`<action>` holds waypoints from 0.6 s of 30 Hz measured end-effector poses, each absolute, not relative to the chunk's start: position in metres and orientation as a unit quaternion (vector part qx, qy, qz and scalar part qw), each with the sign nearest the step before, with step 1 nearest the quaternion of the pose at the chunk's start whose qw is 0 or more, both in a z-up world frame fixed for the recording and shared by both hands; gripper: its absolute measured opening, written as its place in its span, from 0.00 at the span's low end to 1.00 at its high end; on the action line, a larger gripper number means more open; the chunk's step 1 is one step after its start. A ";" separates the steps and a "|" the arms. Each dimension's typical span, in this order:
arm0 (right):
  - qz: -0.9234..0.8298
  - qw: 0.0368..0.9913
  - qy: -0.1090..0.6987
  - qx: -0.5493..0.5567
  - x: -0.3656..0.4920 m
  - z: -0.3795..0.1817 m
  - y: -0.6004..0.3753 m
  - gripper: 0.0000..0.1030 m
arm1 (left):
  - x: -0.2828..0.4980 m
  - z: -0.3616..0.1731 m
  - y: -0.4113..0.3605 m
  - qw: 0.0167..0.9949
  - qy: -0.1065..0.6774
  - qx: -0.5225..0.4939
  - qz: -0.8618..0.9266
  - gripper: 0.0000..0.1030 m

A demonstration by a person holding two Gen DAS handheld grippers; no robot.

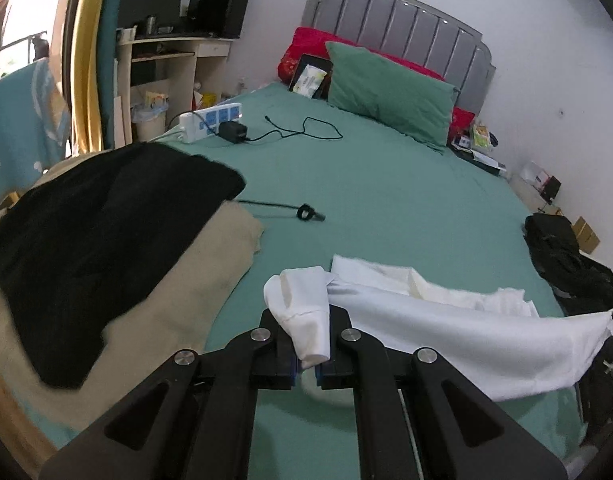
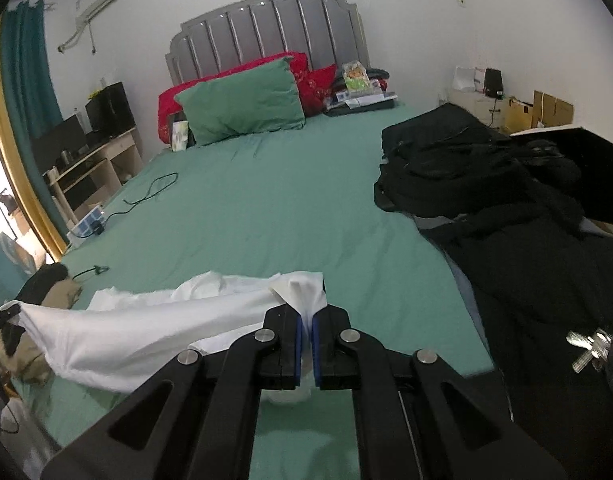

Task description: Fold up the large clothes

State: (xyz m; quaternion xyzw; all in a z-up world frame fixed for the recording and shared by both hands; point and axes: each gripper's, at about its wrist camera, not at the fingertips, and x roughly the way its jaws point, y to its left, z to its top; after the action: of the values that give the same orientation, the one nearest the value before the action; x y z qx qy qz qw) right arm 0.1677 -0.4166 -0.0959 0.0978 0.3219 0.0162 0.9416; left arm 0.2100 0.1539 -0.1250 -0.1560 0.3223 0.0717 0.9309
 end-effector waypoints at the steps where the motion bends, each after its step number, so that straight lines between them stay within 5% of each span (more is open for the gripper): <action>1: 0.016 0.941 0.324 0.096 0.176 -0.098 -0.416 0.04 | 0.219 -0.125 0.153 0.931 0.320 -0.158 0.069 0.06; 13: -0.002 0.936 0.344 0.076 0.275 -0.154 -0.404 0.05 | 0.337 -0.187 0.169 0.910 0.356 -0.199 0.081 0.07; 18: -0.024 0.918 0.388 0.073 0.305 -0.191 -0.402 0.07 | 0.365 -0.227 0.177 0.883 0.414 -0.204 0.092 0.23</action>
State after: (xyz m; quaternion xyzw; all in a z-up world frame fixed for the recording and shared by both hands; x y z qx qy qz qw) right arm 0.3049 -0.4021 -0.1915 0.0726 0.3883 -0.0238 0.9183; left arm 0.3648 0.1772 -0.2265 -0.2037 0.4139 0.0915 0.8825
